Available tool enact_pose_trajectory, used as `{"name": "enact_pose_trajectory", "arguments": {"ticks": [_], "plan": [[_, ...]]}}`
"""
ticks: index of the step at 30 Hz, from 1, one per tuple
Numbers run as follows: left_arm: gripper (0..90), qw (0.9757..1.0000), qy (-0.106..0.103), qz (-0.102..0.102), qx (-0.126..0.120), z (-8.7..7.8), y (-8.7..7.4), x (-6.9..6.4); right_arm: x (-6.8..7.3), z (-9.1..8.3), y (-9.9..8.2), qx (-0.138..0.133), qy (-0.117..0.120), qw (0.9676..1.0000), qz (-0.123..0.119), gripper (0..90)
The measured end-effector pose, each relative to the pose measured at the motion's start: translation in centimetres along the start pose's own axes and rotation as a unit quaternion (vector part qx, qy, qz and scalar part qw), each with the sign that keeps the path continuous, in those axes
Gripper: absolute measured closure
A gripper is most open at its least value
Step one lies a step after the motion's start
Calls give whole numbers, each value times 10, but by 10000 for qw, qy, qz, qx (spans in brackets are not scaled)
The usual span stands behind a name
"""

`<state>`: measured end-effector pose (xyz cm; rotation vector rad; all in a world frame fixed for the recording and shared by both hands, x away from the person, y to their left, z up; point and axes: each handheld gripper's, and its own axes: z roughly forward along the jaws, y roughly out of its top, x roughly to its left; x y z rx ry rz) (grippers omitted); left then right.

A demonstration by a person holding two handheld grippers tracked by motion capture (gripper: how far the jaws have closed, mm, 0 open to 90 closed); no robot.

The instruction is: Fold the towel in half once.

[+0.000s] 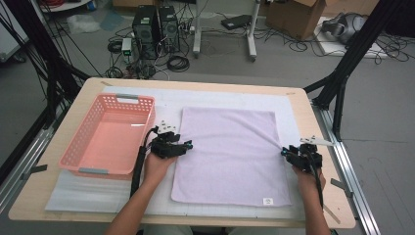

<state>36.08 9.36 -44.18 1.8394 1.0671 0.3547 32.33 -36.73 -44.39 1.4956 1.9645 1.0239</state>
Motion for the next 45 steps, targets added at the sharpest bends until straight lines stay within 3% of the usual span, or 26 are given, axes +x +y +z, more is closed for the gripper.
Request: {"name": "enact_pose_trajectory", "arguments": {"ticks": [2, 5, 11, 13, 15, 21, 32, 45], "plan": [[384, 9999, -130, 42, -104, -3, 1, -3, 0, -10, -6, -178, 115, 9997, -100, 543], [352, 9985, -263, 28, -471, -10, -3, -6, 1, -23, -13, -328, 321, 9986, -246, 456], [241, 9976, -409, 215, -521, -17, -10, -8, 8, -38, -18, -535, 799, 9933, -641, 285], [226, 9969, -494, 218, -573, -18, -13, -8, 10, -37, -19, -572, 717, 9931, -734, 252], [226, 9962, -562, 245, -626, -20, -16, -9, 11, -35, -18, -578, 654, 9939, -677, 250], [246, 9944, -630, 293, -802, -28, -26, -7, 14, -36, -14, -735, 635, 9924, -754, 238], [244, 9953, -534, 263, -766, -38, -32, -5, 16, -33, -15, -757, 605, 9925, -745, 221], [243, 9957, -487, 245, -748, -37, -32, -5, 16, -31, -15, -728, 603, 9928, -741, 220]]}}
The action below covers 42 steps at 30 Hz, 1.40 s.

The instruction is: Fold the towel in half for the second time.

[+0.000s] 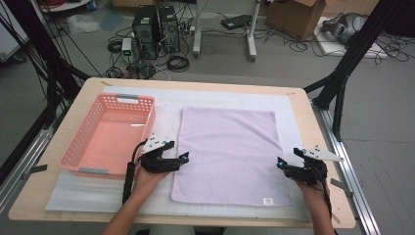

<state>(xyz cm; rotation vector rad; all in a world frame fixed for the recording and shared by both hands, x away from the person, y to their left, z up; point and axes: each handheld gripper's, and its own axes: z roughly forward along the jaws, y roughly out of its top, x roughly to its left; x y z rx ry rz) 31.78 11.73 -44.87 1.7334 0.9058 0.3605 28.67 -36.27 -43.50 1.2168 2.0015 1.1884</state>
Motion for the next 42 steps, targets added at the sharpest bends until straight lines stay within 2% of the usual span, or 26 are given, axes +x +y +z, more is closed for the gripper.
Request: {"name": "enact_pose_trajectory", "arguments": {"ticks": [8, 17, 20, 22, 25, 28, 32, 35, 36, 39, 40, 42], "plan": [[243, 10000, 53, -28, 39, 2, 1, 1, 1, 3, -2, 86, 30, 10000, 12, 219], [254, 9998, 121, -46, 167, 4, 2, 1, -1, 7, -5, 209, 99, 9996, 166, 218], [258, 9996, 145, -135, 206, 6, 4, 1, -3, 9, -5, 253, 114, 9994, 210, 206], [261, 9993, 221, -170, 240, 8, 6, 2, -5, 9, -5, 260, 107, 9993, 261, 205], [286, 9985, 379, -329, 229, 12, 6, 3, -7, 11, -3, 243, 94, 9992, 293, 205], [296, 9976, 454, -354, 382, 18, 7, 5, -7, 16, -1, 273, 109, 9992, 289, 205], [295, 9967, 633, -347, 366, 27, 21, 9, -7, 26, 4, 404, 105, 9988, 236, 205], [300, 9957, 730, -360, 442, 37, 32, 14, -12, 31, 9, 471, 42, 9985, 276, 205], [308, 9954, 737, -459, 397, 40, 34, 15, -14, 34, 11, 483, 5, 9984, 279, 205], [333, 9947, 846, -474, 347, 48, 42, 20, -22, 41, 16, 591, -78, 9974, 395, 206], [334, 9942, 876, -548, 290, 50, 42, 23, -25, 44, 18, 613, -95, 9972, 419, 205], [337, 9926, 959, -606, 445, 56, 43, 28, -28, 48, 22, 665, -116, 9967, 461, 206]]}}
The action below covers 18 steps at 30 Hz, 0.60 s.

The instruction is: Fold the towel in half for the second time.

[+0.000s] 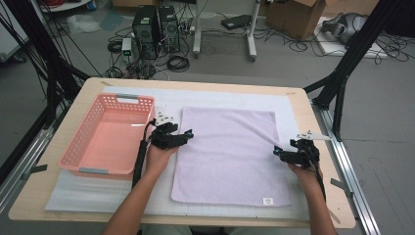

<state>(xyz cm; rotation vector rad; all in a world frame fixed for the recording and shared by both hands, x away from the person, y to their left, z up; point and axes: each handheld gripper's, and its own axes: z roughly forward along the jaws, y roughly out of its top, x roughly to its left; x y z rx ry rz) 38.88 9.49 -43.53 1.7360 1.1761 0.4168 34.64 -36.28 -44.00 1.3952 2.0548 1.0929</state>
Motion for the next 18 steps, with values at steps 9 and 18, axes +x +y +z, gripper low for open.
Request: {"name": "enact_pose_trajectory", "arguments": {"ticks": [9, 18], "plan": [[344, 9990, 316, -221, 240, 28, 12, 11, -14, 25, 23, 265, -128, 9994, 192, 221], [354, 9968, 532, -263, 538, 49, 14, 17, -18, 52, 40, 490, -244, 9982, 240, 271]]}}
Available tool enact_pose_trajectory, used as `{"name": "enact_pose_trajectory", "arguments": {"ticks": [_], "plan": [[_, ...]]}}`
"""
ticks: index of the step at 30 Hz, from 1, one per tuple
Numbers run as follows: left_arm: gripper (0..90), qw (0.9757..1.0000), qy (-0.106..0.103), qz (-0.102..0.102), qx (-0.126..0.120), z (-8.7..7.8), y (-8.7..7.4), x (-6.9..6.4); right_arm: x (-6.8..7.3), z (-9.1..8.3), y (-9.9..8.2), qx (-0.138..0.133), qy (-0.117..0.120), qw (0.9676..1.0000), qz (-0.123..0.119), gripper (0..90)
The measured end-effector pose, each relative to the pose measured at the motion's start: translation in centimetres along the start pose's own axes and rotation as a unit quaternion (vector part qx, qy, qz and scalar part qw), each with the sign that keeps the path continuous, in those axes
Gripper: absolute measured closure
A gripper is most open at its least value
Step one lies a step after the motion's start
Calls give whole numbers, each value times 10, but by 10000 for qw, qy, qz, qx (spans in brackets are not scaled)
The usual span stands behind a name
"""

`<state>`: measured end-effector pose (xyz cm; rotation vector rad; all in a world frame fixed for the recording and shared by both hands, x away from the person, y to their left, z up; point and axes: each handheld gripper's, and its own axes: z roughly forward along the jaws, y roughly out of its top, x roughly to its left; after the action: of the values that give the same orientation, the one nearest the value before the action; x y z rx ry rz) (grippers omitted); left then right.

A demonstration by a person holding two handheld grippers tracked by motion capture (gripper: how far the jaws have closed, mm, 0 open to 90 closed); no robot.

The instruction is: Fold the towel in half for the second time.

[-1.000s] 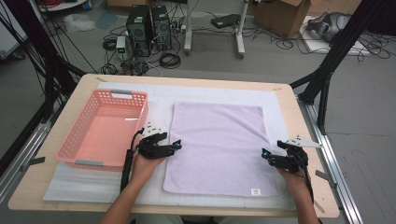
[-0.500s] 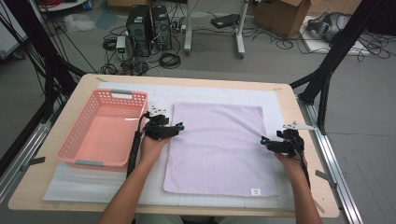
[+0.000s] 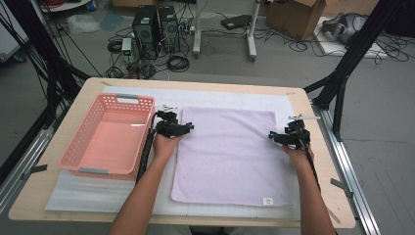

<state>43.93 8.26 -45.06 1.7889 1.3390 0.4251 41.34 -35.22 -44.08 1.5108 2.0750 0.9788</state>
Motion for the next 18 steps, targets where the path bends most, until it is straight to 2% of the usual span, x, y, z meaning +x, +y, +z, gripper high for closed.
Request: {"name": "enact_pose_trajectory", "arguments": {"ticks": [2, 5, 9, 11, 14, 15, 16, 17, 18], "plan": [[364, 9999, 82, 95, 37, 4, 4, -2, 2, 5, 3, 67, -8, 10000, -46, 305], [408, 9998, 144, 120, 92, 9, 8, -1, 2, 10, 9, 153, -82, 9998, -16, 354], [515, 9980, 359, 514, 105, 10, 8, -4, 0, 14, 14, 143, -196, 9997, 20, 415], [582, 9984, 325, 456, 80, 10, 8, -1, -2, 18, 13, 155, -200, 9997, 33, 445], [672, 9990, 276, 352, 42, 9, 8, 3, 0, 18, 14, 114, -203, 9997, 16, 590], [703, 9990, 253, 362, 42, 9, 8, 3, 0, 18, 14, 103, -117, 9999, 7, 639], [749, 9994, 135, 303, 31, 9, 7, 2, 1, 19, 14, 93, -105, 9999, 13, 697], [808, 9996, 136, 254, 32, 10, 7, 1, 1, 19, 14, 88, 29, 9999, 73, 791], [819, 9997, 116, 215, 40, 10, 8, 1, 0, 19, 14, 84, 160, 9997, 169, 819]]}}
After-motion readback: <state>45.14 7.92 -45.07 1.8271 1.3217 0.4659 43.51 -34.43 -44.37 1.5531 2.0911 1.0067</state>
